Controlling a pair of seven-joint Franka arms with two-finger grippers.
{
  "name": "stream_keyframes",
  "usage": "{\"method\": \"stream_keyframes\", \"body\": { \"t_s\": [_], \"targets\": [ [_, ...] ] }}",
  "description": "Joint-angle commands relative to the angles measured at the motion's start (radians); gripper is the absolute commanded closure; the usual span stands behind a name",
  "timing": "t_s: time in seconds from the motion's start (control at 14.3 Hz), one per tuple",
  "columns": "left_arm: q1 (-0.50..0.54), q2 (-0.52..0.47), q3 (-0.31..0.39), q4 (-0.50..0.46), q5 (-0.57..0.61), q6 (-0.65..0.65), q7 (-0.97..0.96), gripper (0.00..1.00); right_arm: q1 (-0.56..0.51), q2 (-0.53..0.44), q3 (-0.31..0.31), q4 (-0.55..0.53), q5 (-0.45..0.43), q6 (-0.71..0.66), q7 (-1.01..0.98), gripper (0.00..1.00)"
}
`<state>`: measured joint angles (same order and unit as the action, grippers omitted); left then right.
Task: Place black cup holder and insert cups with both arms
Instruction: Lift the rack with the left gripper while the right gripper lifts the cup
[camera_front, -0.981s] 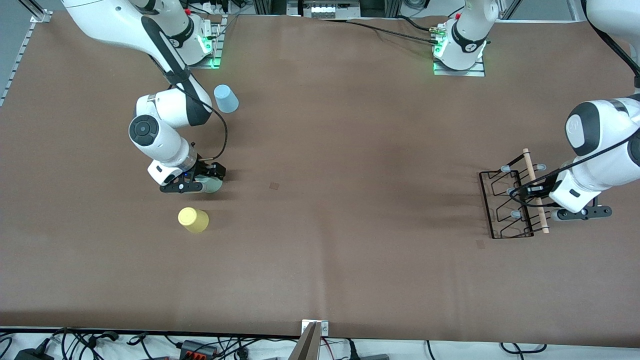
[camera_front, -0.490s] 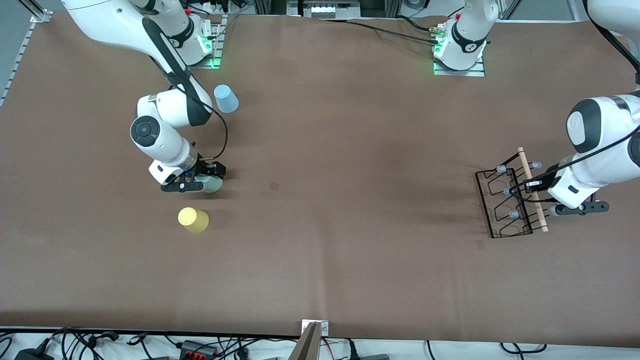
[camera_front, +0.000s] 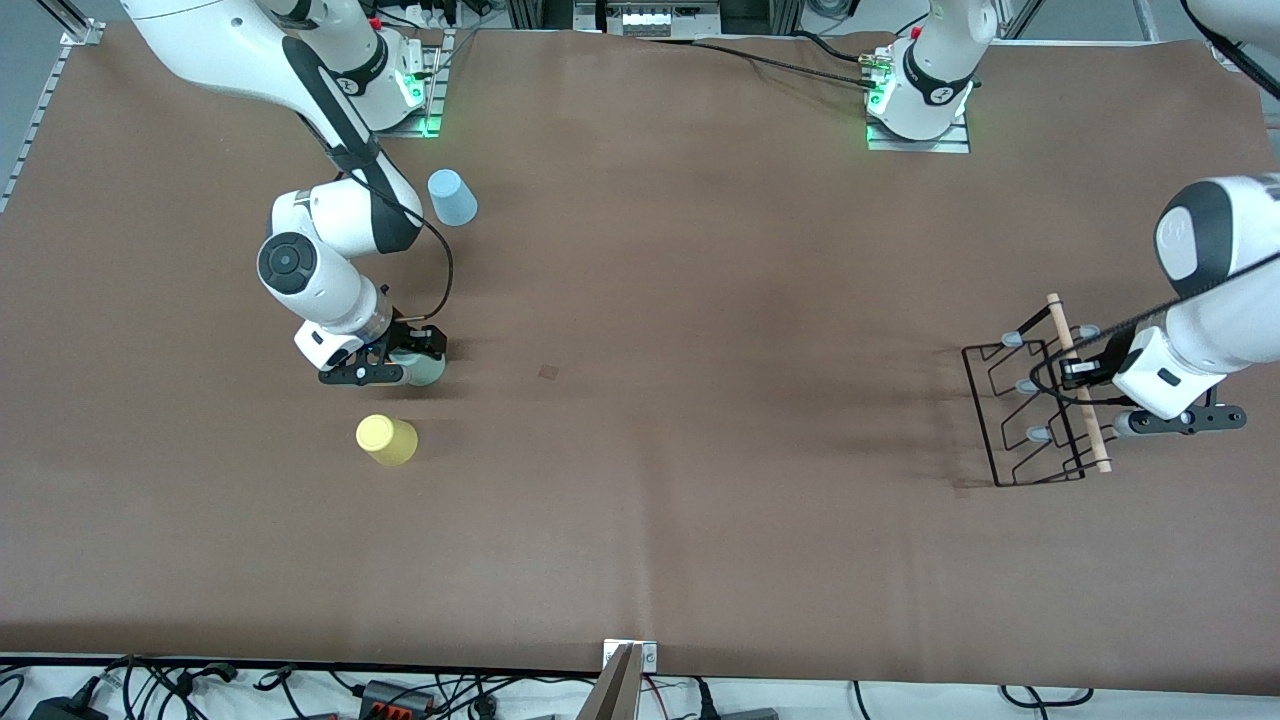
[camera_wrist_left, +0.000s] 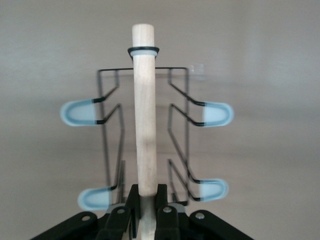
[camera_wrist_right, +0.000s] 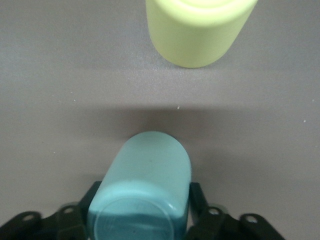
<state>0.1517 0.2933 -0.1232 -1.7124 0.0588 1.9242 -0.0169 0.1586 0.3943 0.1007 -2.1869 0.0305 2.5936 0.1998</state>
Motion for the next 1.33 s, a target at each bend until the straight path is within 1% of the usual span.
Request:
{"method": "stream_keyframes", "body": {
  "t_s": [0.0,0.07,0.21,0.35,0.49,0.56,0.7,0.84,0.98,1.12,1.26],
  "targets": [
    [-0.043,-0.006,-0.111,0.108,0.003,-0.100,-0.087,0.99,0.001,-0.017,-0.001,-0.002,0.006,-0.007,0.004,0.75],
    [-0.066,-0.005,-0.145,0.108,0.006,-0.099,-0.151,0.99,0.001,-0.022,-0.001,0.013,0.005,-0.050,0.004,0.80],
    [-0.160,0.016,-0.179,0.111,0.001,-0.090,-0.247,0.99,0.001,-0.058,-0.004,0.058,0.005,-0.166,0.006,0.82],
    [-0.286,0.070,-0.179,0.169,0.000,-0.088,-0.355,0.99,-0.004,-0.110,-0.009,0.061,-0.004,-0.207,0.003,0.82],
    [-0.409,0.144,-0.179,0.247,0.001,-0.083,-0.519,0.99,-0.004,-0.162,-0.027,0.061,-0.046,-0.253,-0.005,0.82],
    [-0.463,0.182,-0.179,0.287,0.003,-0.061,-0.591,0.99,-0.008,-0.189,-0.035,0.061,-0.078,-0.269,-0.005,0.82],
    [-0.536,0.227,-0.179,0.297,0.006,0.023,-0.700,0.99,-0.013,-0.230,-0.044,0.061,-0.092,-0.296,-0.006,0.82],
    [-0.589,0.260,-0.177,0.297,0.013,0.094,-0.770,0.99,-0.013,-0.281,-0.064,0.064,-0.092,-0.335,-0.045,0.82],
    [-0.632,0.291,-0.173,0.297,0.013,0.110,-0.808,0.99,-0.013,-0.345,-0.078,0.065,-0.092,-0.421,-0.068,0.82],
    [-0.639,0.303,-0.173,0.297,0.015,0.110,-0.808,0.99,-0.013,-0.402,-0.078,0.082,-0.092,-0.551,-0.066,0.82],
    [-0.644,0.313,-0.173,0.297,0.016,0.116,-0.798,0.99,-0.013,-0.434,-0.076,0.105,-0.092,-0.637,-0.066,0.82]
  ]
}}
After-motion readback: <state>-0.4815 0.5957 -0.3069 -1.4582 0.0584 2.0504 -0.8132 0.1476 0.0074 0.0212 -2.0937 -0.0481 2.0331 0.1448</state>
